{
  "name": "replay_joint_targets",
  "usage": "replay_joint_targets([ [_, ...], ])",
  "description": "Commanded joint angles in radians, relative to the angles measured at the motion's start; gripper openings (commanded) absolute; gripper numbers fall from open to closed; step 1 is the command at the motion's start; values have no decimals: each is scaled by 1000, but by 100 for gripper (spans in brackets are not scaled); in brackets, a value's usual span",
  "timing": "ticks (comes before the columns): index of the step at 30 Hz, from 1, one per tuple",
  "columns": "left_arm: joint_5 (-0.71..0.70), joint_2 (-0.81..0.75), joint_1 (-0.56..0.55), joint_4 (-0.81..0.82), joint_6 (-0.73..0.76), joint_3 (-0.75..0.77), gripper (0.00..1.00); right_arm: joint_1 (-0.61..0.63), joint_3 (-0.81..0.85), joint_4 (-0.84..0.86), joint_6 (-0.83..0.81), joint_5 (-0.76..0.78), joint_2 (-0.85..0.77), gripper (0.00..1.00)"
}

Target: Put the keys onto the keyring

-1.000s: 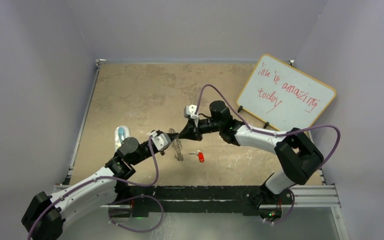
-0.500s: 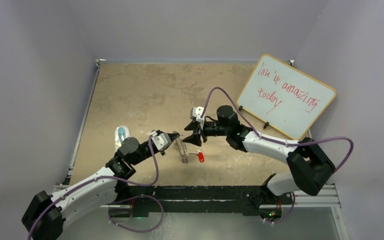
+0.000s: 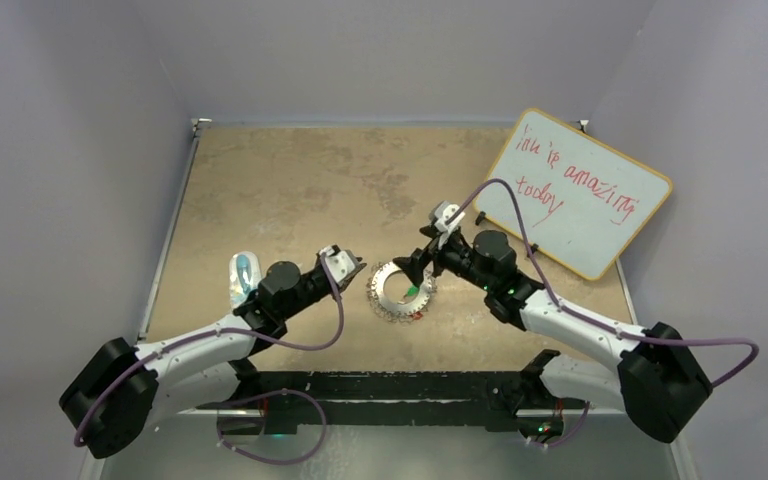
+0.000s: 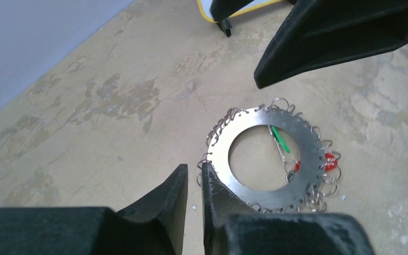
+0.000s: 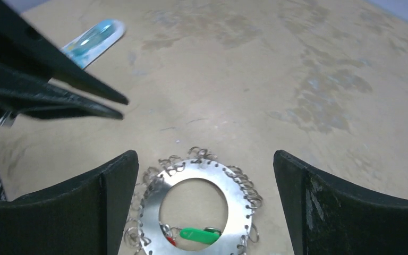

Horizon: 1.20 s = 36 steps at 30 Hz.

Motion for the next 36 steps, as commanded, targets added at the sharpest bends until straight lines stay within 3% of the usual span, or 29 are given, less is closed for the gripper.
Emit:
replay_joint_targets([
  [1, -140, 33, -1, 84, -101, 74, 26, -10, 17, -14, 235, 383, -38, 99],
  [6, -316, 51, -1, 4, -298, 103, 62, -24, 115, -245, 287, 425, 44, 99],
  [9, -435, 71, -2, -68, -483, 114, 82, -56, 115, -287, 334, 348, 94, 99],
  [11, -504, 90, 0, -144, -603, 138, 90, -84, 95, -286, 366, 291, 110, 99],
  [16, -502, 170, 4, -205, -814, 147, 87, -127, 63, -297, 415, 174, 191, 98],
  [22, -343, 295, 36, -120, -953, 133, 81, -148, 98, -315, 433, 96, 342, 82],
  [28, -155, 414, 104, -70, -1014, 156, 76, -149, 179, -308, 396, -47, 481, 70],
  [36, -102, 421, 159, -53, -1038, 145, 74, -149, 274, -307, 366, -104, 535, 62],
])
